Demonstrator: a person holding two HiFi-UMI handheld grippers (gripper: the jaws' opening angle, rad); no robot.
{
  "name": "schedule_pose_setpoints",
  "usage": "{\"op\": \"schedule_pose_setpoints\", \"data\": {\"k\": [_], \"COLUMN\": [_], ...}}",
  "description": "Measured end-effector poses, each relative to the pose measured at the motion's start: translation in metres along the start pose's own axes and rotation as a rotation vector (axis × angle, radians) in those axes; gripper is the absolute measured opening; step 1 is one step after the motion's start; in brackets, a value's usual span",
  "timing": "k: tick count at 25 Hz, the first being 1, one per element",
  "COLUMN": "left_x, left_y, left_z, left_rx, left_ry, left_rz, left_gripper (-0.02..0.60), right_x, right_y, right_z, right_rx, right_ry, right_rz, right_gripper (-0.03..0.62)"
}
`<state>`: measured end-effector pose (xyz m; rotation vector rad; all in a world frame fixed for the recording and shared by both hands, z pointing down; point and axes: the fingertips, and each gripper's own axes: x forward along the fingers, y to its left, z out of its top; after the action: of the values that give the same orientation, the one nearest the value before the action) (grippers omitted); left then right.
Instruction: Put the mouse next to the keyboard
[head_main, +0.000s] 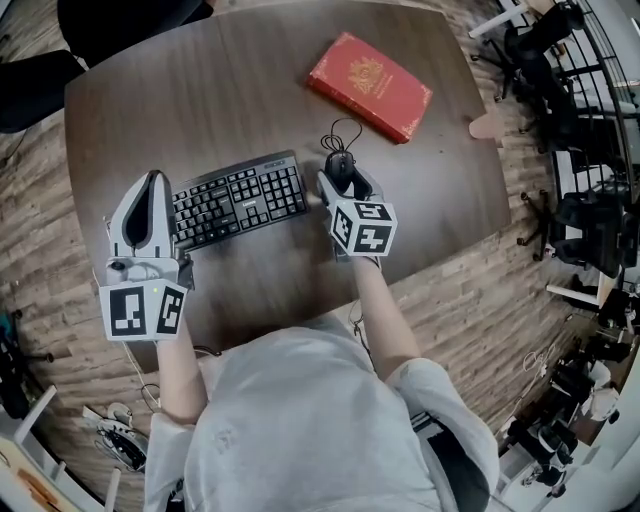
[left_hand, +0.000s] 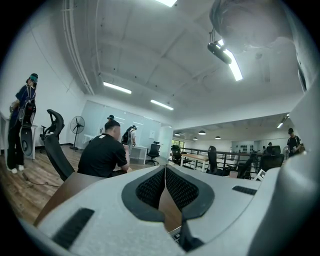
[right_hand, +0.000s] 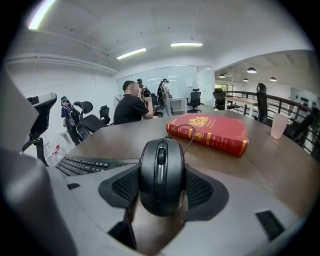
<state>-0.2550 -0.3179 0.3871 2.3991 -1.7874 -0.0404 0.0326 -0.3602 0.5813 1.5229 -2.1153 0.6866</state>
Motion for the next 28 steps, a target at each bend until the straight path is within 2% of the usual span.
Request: {"op": "schedule_pose_setpoints", "data": {"k": [9, 28], "left_x": [0.000, 0.001], "left_y": [0.012, 0.028], "left_z": [-0.005, -0.013], "left_rx": [-0.015, -0.048], "left_ry": [0.005, 0.009], "left_rz": [0.014, 0.027], "left_gripper": [0.012, 0.012], "right_x": [0.021, 0.048], "right_y": [0.007, 0.009], "right_z": [-0.015, -0.015], "right_rx": [-0.007, -0.015], "right_ry": [0.105, 0.249], "right_rz": [0.004, -0.008], "right_gripper": [0.242, 0.244]}}
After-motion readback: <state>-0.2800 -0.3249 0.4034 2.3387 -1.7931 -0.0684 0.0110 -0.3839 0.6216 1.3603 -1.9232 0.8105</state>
